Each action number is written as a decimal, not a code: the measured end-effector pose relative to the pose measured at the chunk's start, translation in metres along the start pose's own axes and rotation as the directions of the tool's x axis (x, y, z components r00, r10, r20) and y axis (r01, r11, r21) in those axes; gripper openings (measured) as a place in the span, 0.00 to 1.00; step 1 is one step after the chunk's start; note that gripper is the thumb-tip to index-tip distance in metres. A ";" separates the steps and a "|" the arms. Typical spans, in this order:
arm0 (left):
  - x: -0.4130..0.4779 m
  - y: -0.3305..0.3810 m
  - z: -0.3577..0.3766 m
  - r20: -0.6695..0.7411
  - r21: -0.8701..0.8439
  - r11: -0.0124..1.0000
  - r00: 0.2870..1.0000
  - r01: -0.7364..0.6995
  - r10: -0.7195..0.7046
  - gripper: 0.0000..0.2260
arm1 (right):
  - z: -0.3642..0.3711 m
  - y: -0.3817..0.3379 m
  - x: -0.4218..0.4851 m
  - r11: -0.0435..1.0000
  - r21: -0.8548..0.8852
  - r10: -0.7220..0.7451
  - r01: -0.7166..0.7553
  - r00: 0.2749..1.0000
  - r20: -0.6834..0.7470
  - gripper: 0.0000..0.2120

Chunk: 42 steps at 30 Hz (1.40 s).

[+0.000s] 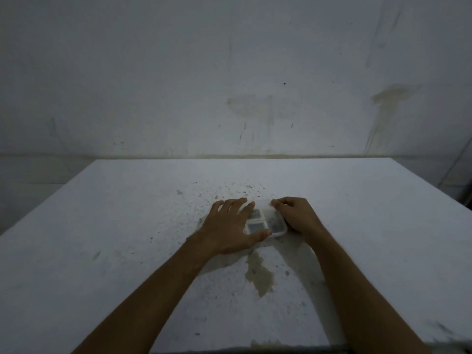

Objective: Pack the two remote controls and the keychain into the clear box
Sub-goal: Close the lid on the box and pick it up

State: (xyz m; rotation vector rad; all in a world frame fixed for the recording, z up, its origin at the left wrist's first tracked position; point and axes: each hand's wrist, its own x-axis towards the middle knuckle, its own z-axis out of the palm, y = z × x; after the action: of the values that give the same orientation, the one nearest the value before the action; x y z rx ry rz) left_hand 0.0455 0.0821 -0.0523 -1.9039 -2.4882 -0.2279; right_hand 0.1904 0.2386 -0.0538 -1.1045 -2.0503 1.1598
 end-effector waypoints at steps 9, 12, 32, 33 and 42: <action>0.005 -0.004 0.008 -0.036 0.034 0.999 0.999 -0.040 0.041 0.44 | 0.000 -0.006 0.010 0.993 0.029 0.116 -0.118 0.992 0.047 0.16; 0.005 -0.004 0.007 -0.045 0.020 0.999 0.998 -0.045 0.046 0.44 | -0.005 -0.012 0.017 0.961 0.060 0.263 -0.271 0.958 0.112 0.15; 0.001 -0.002 0.005 -0.091 -0.004 0.999 0.995 -0.050 0.050 0.44 | -0.013 -0.009 -0.079 0.932 0.292 0.203 -0.213 0.977 0.065 0.16; 0.002 -0.003 0.004 -0.090 -0.009 0.999 0.995 -0.047 0.046 0.44 | -0.013 -0.010 -0.078 0.941 0.260 0.209 -0.216 0.976 0.053 0.16; 0.005 -0.004 0.005 -0.099 -0.025 0.999 0.994 -0.039 0.037 0.44 | -0.002 -0.007 -0.099 0.985 0.137 0.109 -0.105 0.994 -0.020 0.19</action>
State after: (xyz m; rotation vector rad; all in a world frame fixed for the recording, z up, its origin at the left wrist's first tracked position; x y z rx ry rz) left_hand 0.0410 0.0861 -0.0569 -1.8981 -2.3958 -0.3479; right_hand 0.2410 0.1534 -0.0520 -1.1689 -1.8815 1.3089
